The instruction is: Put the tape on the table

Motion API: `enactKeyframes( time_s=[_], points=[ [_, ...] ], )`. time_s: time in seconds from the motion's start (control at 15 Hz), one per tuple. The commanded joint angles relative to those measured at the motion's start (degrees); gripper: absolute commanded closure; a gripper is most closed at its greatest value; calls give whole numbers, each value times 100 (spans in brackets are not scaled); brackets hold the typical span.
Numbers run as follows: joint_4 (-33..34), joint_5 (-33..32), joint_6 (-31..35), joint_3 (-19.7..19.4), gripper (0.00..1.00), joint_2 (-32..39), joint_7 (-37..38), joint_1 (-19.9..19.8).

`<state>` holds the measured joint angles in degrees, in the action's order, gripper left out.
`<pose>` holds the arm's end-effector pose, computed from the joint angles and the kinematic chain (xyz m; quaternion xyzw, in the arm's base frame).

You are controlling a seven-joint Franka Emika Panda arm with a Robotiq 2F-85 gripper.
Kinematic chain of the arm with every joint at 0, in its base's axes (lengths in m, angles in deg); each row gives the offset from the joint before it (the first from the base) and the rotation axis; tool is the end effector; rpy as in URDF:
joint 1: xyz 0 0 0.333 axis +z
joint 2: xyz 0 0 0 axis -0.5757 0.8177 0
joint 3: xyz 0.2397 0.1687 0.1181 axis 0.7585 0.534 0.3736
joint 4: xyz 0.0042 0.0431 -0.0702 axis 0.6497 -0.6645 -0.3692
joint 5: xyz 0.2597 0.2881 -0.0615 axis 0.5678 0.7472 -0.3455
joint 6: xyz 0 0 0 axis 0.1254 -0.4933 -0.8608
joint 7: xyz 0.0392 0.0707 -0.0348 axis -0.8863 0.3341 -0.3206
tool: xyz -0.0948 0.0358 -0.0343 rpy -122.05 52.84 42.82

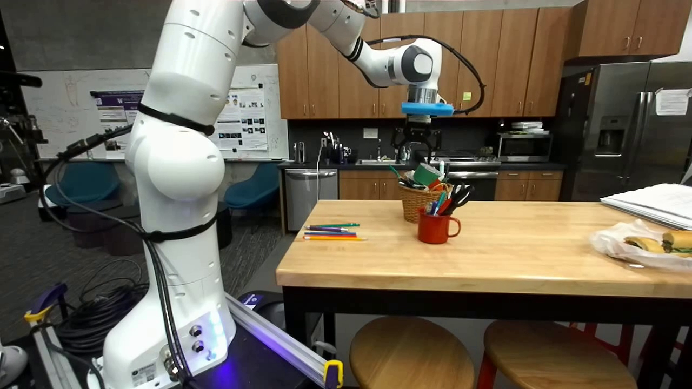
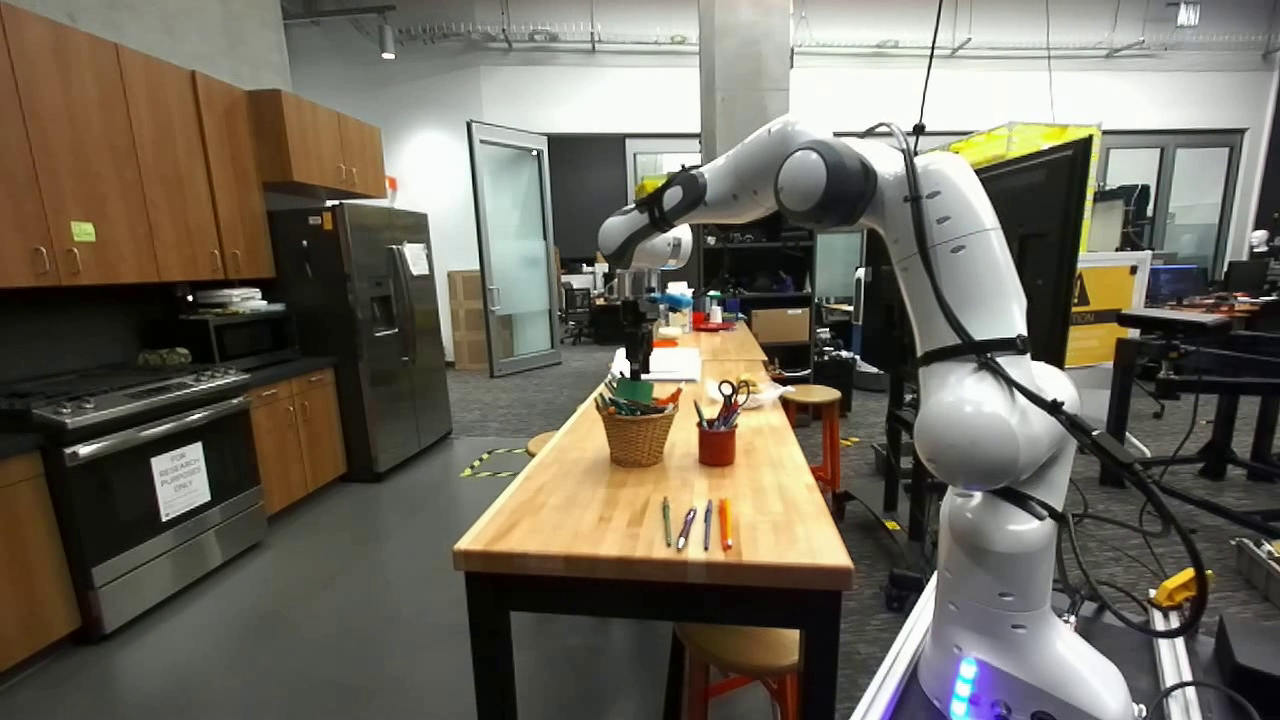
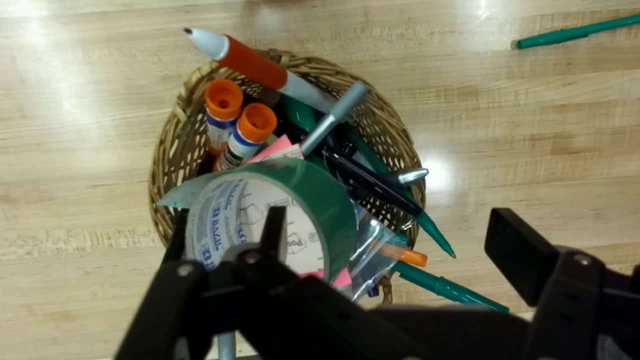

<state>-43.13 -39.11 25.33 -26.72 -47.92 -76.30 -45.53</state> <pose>0.6448 -0.1461 0.4465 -0.9679 -0.2495 0.0004 0.0293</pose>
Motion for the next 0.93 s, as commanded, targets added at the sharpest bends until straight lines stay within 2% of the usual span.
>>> enactKeyframes(
  time_s=[0.0, 0.87],
  points=[
    [376, 43, -73, 66, 0, 254, -218, -108],
    [935, 465, -193, 174, 0, 726, -349, -391]
  ],
)
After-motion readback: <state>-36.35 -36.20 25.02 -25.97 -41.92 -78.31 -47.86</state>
